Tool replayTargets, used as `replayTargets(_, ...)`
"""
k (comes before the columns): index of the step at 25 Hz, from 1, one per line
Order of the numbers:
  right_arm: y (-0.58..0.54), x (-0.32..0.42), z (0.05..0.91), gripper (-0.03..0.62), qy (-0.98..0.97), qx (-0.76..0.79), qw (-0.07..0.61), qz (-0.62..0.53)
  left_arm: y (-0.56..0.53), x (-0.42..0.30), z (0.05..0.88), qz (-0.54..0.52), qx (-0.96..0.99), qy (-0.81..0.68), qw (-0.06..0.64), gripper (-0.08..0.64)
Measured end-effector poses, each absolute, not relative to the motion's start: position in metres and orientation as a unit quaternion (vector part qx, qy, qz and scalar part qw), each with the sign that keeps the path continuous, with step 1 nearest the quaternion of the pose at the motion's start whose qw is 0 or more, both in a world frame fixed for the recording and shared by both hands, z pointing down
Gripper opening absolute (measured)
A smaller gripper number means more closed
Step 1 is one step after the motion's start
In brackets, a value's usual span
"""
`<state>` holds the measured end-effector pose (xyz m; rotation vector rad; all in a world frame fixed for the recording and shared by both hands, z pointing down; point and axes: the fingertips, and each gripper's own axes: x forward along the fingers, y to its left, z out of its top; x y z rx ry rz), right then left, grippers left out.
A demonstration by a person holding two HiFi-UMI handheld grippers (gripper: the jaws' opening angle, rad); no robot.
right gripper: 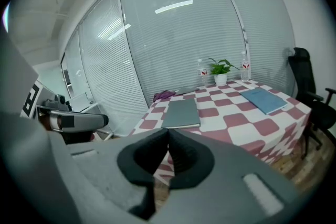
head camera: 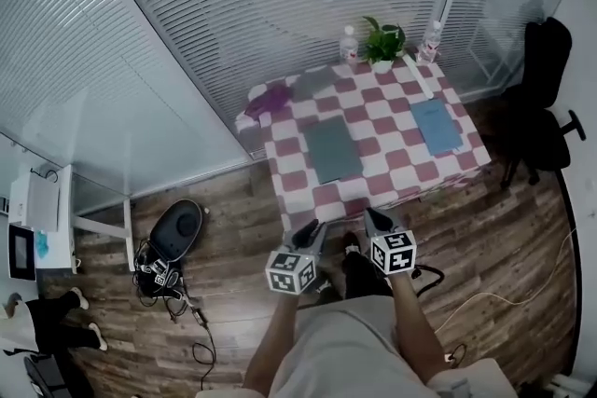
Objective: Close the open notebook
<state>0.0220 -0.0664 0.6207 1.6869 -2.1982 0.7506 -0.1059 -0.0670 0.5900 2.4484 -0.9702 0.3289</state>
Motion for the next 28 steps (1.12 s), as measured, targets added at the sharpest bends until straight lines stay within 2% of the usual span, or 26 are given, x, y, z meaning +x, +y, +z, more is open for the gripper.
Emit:
replayTargets(3, -0.052, 0.014, 0.619, 0.000, -0.759, 0.583, 0.134, 0.257, -0.055, -0.125, 0.585, 0.106, 0.889, -0.372, 0.244, 0.007)
replayTargets(13, -0.045, -0.013, 0.610, 0.000, -0.766, 0.580, 0.115, 0.253, -0.050, -0.140, 0.589, 0.125, 0.885, -0.374, 0.249, 0.008)
replayTargets(28, -0.055, -0.010, 0.606, 0.000, -0.765, 0.586, 0.133, 0.231, -0.085, -0.151, 0.586, 0.117, 0.871, -0.414, 0.239, 0.008)
